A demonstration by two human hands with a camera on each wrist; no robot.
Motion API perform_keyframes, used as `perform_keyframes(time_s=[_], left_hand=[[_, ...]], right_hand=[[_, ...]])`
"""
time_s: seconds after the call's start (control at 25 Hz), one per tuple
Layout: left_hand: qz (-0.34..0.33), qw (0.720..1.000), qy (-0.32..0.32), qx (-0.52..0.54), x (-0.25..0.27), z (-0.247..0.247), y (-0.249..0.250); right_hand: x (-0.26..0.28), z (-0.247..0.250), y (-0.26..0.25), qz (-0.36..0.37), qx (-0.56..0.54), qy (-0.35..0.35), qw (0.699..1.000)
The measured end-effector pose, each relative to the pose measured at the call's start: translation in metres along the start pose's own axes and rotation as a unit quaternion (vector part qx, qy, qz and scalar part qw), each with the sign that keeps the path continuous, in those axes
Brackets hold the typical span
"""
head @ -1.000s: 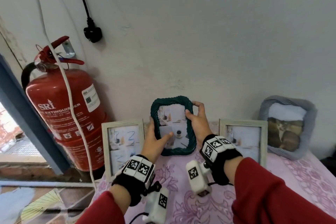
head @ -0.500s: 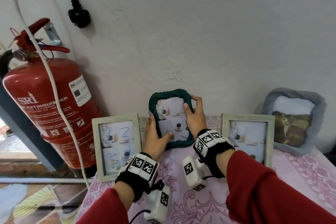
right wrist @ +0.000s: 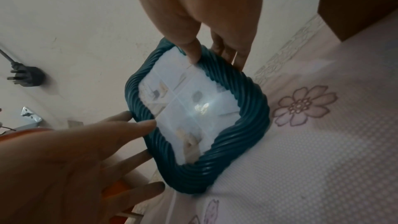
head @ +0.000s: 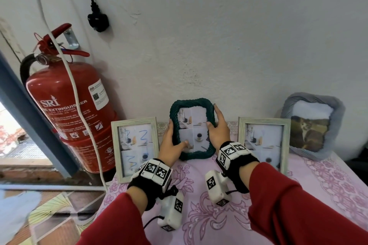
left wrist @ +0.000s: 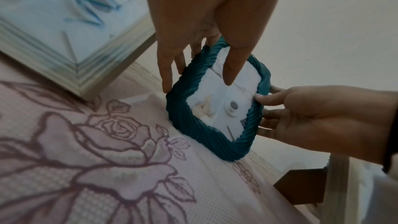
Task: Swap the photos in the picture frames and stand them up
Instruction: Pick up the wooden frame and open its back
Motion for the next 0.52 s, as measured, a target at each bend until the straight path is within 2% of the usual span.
perform_keyframes(time_s=[0.16,0.28,0.4,0.52], left_hand=[[0.011,0.999,-0.019,0.041,0.006,0.001,0.001],[0.014,0.999,-0.025,0.022,0.013,0.001,0.002],[-0.024,0.999,0.004,-0.03,0.019,0.012,0.014],[-0.074,0.994,0.075,-0.009,0.028,0.041,0.033]], right_hand=[[-0.001,0.003,-0.001,-0.014,0.027,-0.009,1.0],[-0.002,0.002,-0.002,-0.028,0.067,-0.024,0.997],[0.004,-0.005,-0.025,0.045,0.19,-0.038,0.98],[0.017,-0.018,-0.063,0.16,0.26,-0.016,0.952]])
Point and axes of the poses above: each hand's wrist, its own x-axis away from the middle knuckle, its own z-axis out of the back of the hand, y = z × x, the point moved 9 cm from there along -x, towards the middle knuckle, and after that the axes turned 3 degrees about z, right-handed, at the moved point
